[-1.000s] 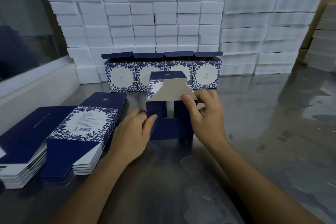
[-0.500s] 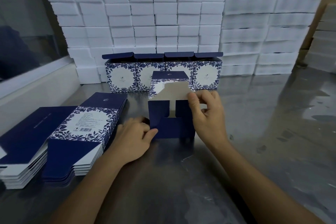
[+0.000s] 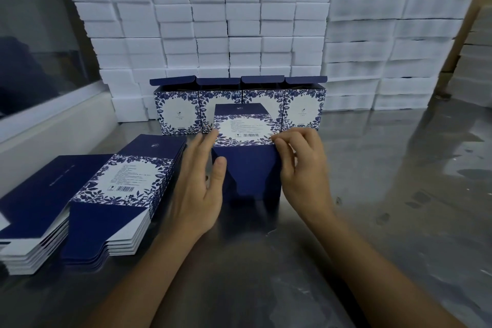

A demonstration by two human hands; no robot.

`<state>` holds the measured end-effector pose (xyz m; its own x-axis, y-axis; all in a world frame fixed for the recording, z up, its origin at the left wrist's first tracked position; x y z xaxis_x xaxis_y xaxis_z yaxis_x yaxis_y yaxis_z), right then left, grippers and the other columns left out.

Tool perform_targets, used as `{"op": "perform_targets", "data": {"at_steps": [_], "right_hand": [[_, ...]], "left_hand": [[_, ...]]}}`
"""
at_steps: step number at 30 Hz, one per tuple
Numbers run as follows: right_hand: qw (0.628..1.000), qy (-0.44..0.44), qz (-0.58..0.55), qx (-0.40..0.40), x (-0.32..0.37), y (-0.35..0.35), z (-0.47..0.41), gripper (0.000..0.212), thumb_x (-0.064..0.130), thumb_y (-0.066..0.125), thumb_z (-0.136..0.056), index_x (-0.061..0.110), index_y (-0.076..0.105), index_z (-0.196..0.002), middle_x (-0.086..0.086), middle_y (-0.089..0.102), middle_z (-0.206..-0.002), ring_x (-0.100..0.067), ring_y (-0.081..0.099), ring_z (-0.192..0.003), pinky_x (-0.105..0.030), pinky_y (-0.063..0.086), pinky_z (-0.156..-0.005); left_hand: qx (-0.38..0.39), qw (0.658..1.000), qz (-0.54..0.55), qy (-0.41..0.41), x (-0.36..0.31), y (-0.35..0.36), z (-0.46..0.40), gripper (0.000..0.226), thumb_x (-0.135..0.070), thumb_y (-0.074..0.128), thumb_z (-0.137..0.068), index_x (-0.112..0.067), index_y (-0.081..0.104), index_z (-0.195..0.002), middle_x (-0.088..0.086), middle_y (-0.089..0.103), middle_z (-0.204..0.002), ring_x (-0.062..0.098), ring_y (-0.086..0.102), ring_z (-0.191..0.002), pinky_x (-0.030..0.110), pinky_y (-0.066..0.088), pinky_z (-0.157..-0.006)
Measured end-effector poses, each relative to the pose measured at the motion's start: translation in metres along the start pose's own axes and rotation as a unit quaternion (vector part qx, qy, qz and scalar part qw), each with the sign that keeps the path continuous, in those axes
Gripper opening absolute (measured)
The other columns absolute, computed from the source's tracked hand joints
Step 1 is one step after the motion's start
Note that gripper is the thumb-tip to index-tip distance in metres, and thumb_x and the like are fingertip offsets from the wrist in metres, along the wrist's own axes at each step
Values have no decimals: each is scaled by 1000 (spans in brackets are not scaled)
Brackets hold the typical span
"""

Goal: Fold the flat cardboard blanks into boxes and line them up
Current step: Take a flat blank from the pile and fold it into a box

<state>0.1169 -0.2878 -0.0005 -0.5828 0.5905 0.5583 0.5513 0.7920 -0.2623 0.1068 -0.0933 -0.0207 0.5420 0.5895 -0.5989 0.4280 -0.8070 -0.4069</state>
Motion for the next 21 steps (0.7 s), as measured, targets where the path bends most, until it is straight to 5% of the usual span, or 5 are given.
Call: {"op": "perform_targets", "data": {"at_steps": [5, 12, 21], "right_hand": [[991, -99, 86, 28, 28, 12, 4, 13, 19, 67, -94, 11, 76, -101, -14, 62, -116, -34, 59, -109, -50, 45, -90], [986, -88, 135, 52, 54, 35, 13, 16, 26, 61, -97, 26, 75, -105, 1, 66, -113, -27, 60, -108, -64, 34, -101], [990, -77, 115, 23, 39, 31, 9, 21, 35, 60, -96, 22, 75, -102, -2, 65, -110, -28, 58, -105, -49, 44, -83]], "left_hand": [[-64, 996, -52, 32, -12, 1, -3, 38, -25, 42, -101, -6, 56, -130, 7, 57, -127, 24, 55, -114, 23, 40, -94], [-117, 984, -124, 57, -22, -2, -1, 38, -27, 41, -100, -7, 67, -118, 9, 65, -109, 30, 66, -89, 44, 55, -63], [-114, 985, -122, 44, -22, -1, -2, 30, -18, 48, -99, -5, 65, -119, 10, 66, -107, 32, 66, -88, 44, 54, -65]]}}
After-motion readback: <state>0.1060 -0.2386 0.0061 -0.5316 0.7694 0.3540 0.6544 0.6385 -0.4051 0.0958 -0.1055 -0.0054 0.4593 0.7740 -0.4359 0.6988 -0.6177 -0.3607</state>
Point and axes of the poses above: each hand's wrist, its own z-axis away from the middle knuckle, its own y-axis out of the palm, x = y × z, the point moved 5 cm from there along -z, towards the middle knuckle
